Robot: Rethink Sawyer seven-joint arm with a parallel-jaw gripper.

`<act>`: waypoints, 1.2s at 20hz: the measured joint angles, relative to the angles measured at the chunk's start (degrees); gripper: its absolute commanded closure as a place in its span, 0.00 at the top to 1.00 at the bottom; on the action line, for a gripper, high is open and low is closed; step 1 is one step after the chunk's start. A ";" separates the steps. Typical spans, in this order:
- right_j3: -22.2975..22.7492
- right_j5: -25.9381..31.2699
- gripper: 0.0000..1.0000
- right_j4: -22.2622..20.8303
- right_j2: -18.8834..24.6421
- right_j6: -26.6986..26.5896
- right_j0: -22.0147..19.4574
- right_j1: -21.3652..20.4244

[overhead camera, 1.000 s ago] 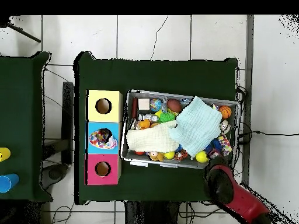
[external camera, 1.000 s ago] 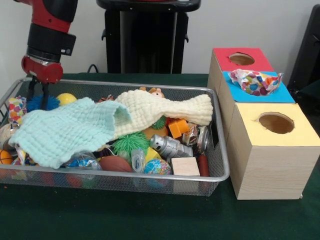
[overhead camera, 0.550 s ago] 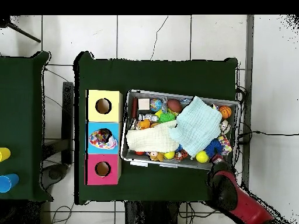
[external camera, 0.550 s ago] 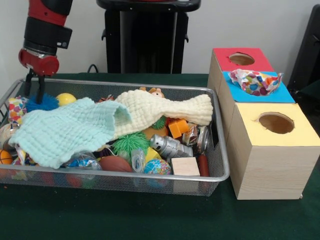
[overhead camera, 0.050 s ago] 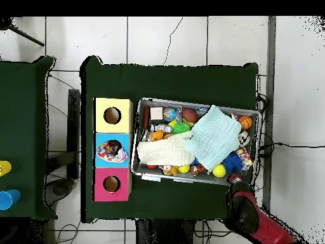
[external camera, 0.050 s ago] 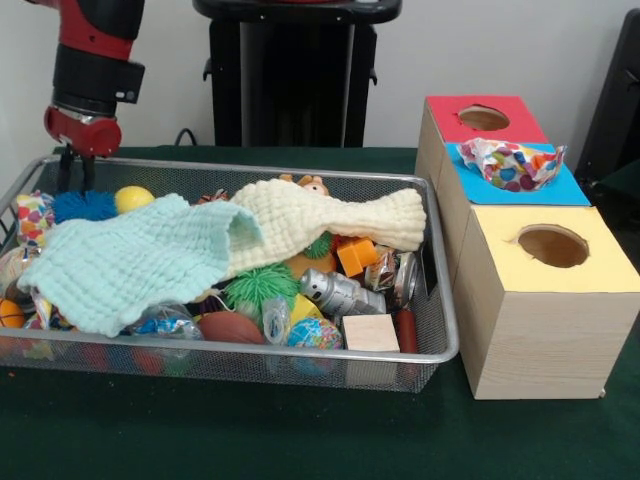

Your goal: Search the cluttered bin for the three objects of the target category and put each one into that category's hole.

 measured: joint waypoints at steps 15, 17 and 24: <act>-0.55 1.73 1.00 -3.21 3.77 0.00 -3.47 -1.95; -0.55 3.02 1.00 -3.34 4.39 0.00 -3.72 -2.83; -0.51 7.06 1.00 -3.40 7.14 0.00 -4.59 -5.66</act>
